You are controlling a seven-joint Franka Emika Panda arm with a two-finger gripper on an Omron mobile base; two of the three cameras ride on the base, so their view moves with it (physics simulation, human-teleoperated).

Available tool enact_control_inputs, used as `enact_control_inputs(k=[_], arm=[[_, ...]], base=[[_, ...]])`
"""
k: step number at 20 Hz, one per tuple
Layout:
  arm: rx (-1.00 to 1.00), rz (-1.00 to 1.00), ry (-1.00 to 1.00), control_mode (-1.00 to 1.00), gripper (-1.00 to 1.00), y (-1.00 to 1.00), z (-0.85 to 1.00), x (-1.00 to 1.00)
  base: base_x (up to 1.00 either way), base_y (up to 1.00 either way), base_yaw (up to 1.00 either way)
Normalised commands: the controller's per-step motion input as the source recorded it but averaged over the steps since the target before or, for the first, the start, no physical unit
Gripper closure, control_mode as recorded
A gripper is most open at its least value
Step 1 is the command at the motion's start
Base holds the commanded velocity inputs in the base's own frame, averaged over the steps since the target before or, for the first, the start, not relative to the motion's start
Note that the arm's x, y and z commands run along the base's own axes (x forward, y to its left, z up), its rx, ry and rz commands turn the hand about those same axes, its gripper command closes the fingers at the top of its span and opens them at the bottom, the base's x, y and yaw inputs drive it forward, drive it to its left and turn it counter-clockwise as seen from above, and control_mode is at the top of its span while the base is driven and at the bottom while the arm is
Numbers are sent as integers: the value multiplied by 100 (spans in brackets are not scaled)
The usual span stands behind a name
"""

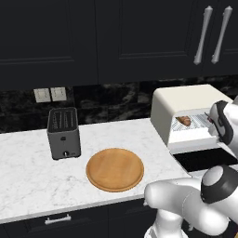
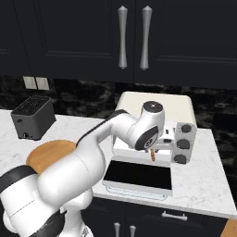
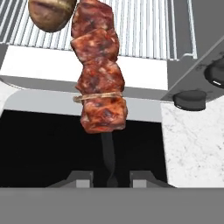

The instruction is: Pick up the kebab skewer and baguette bread, and place them inside the toaster oven. Close the toaster oven door and start by setting the timer.

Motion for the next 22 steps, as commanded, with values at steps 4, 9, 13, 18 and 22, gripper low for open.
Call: enact_control_inputs(k=[4, 9, 13, 18, 22], arm=[[0, 0, -1, -100, 100, 0, 0, 24], [0, 0, -1, -100, 100, 4, -13, 37], [0, 0, 0, -100, 100, 11, -21, 48], [0, 0, 0, -100, 100, 11, -31, 43], [0, 0, -2, -100, 100, 0, -1, 38]], base=[[0, 0, 0], [0, 0, 0], [0, 0, 0], [0, 0, 0], [0, 0, 0]])
